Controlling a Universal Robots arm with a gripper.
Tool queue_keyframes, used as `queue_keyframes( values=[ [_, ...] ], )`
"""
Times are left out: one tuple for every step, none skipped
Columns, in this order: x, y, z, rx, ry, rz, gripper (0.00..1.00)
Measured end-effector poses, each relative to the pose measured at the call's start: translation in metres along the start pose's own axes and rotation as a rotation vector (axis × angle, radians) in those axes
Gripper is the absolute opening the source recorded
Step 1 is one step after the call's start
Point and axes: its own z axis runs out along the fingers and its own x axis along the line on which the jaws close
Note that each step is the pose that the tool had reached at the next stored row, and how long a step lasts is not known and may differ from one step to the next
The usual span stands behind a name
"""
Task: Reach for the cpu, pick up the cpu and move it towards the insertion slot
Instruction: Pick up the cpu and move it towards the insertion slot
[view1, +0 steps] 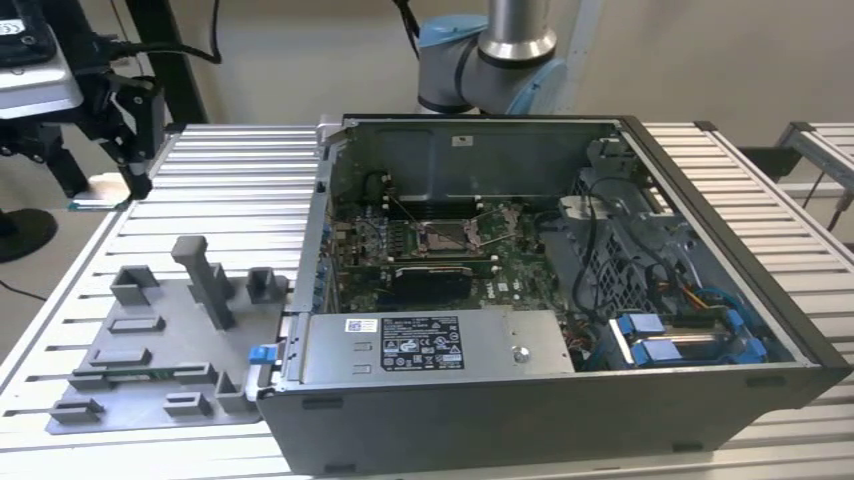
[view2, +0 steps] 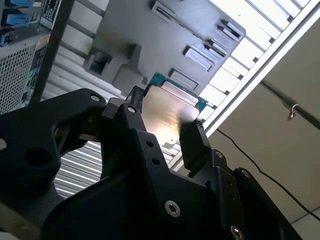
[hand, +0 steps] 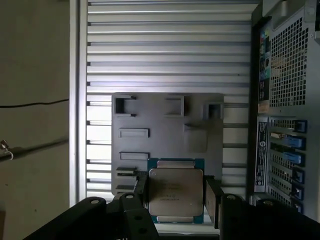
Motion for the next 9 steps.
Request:
queue_keyframes(
  values=[
    [-0.0030, 0.0000, -0.0001, 0.0001, 0.0009, 0.000, 0.00],
    [-0.0060, 0.0000, -0.0002, 0.0000, 0.0015, 0.000, 0.00],
    [-0.0090, 0.0001, -0.0003, 0.0000, 0.0024, 0.000, 0.00],
    [-0.0120, 0.0000, -0.0004, 0.0000, 0.0031, 0.000, 0.00],
    [-0.0150, 0.0001, -0.0006, 0.0000, 0.0039, 0.000, 0.00],
    [-0.0181, 0.0001, -0.0007, 0.0001, 0.0046, 0.000, 0.00],
    [-0.0208, 0.0001, -0.0008, 0.0000, 0.0052, 0.000, 0.00],
    [-0.0237, 0.0001, -0.0009, 0.0000, 0.0058, 0.000, 0.00],
    [-0.0265, 0.0001, -0.0010, 0.0001, 0.0064, 0.000, 0.00]
  ],
)
